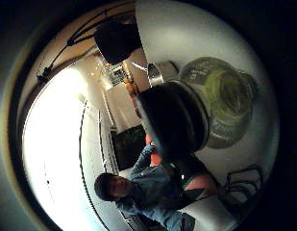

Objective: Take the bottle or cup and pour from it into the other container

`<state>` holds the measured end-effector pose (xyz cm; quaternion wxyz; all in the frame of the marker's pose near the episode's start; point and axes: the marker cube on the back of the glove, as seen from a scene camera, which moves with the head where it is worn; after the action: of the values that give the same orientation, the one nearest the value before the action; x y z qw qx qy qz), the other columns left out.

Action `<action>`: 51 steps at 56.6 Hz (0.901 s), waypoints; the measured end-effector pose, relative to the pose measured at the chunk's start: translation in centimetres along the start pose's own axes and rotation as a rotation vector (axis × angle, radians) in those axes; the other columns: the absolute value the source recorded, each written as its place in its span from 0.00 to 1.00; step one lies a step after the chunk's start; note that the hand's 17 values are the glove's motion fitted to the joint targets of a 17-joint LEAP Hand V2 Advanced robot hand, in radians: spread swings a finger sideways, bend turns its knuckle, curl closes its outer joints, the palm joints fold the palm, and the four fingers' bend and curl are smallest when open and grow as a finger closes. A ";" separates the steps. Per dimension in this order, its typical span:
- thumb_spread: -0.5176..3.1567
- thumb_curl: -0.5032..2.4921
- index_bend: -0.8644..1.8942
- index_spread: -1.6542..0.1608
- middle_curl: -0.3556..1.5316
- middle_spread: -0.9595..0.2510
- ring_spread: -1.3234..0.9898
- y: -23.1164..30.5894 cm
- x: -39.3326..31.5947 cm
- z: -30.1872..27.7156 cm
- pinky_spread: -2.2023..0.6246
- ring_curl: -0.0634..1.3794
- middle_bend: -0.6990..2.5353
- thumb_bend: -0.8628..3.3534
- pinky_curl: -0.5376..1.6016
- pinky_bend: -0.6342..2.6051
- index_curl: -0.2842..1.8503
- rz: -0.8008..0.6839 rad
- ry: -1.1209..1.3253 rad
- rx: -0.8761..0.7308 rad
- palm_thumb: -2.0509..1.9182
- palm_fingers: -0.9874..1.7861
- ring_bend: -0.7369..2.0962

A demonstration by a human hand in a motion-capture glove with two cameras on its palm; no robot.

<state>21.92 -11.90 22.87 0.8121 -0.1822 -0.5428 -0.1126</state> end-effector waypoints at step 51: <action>0.15 0.39 0.38 0.75 0.45 0.67 0.45 -2.0 -7.1 4.1 0.67 0.34 0.35 0.20 0.41 0.26 0.35 -0.043 -0.131 0.392 0.81 0.79 0.40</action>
<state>15.00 -12.09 18.05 0.7923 -0.0161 -0.6099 -0.0102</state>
